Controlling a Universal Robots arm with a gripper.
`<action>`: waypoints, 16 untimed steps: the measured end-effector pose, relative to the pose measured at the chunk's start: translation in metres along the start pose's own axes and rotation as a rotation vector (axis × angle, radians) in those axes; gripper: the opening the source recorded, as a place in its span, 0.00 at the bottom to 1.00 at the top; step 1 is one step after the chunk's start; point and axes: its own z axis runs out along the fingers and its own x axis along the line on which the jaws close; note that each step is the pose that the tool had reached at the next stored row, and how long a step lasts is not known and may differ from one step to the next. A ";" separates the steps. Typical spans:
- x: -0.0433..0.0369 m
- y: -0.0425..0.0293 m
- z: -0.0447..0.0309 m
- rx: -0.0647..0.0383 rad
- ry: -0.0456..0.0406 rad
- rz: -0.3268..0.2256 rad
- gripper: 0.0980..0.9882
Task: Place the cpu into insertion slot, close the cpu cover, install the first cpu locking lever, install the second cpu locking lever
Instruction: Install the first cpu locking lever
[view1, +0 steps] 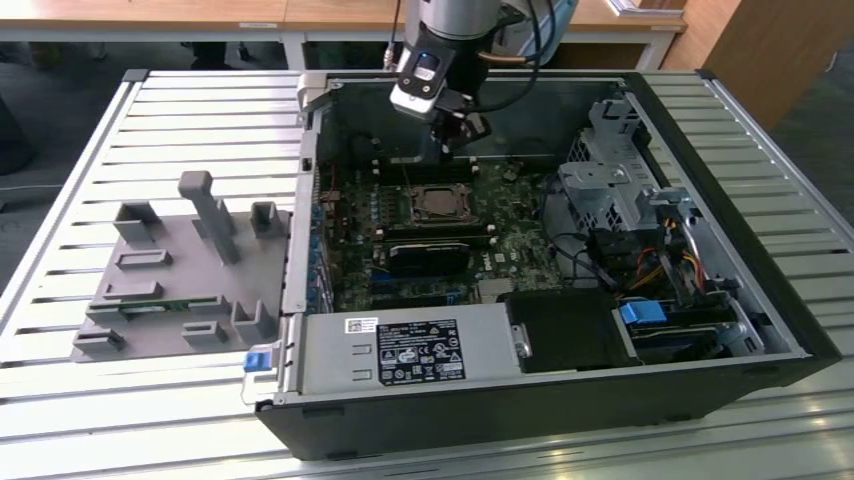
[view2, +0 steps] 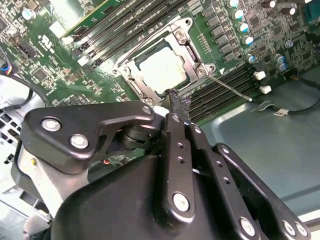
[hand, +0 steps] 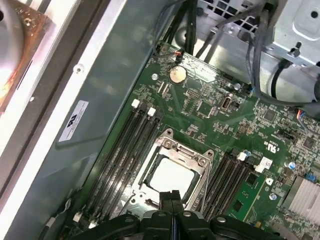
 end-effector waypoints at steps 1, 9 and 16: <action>0.0000 0.0000 0.0000 0.000 0.0001 -0.007 0.01; 0.0000 0.0000 0.0000 0.001 0.0012 -0.074 0.01; 0.0000 0.0000 0.0000 0.002 0.0020 -0.128 0.01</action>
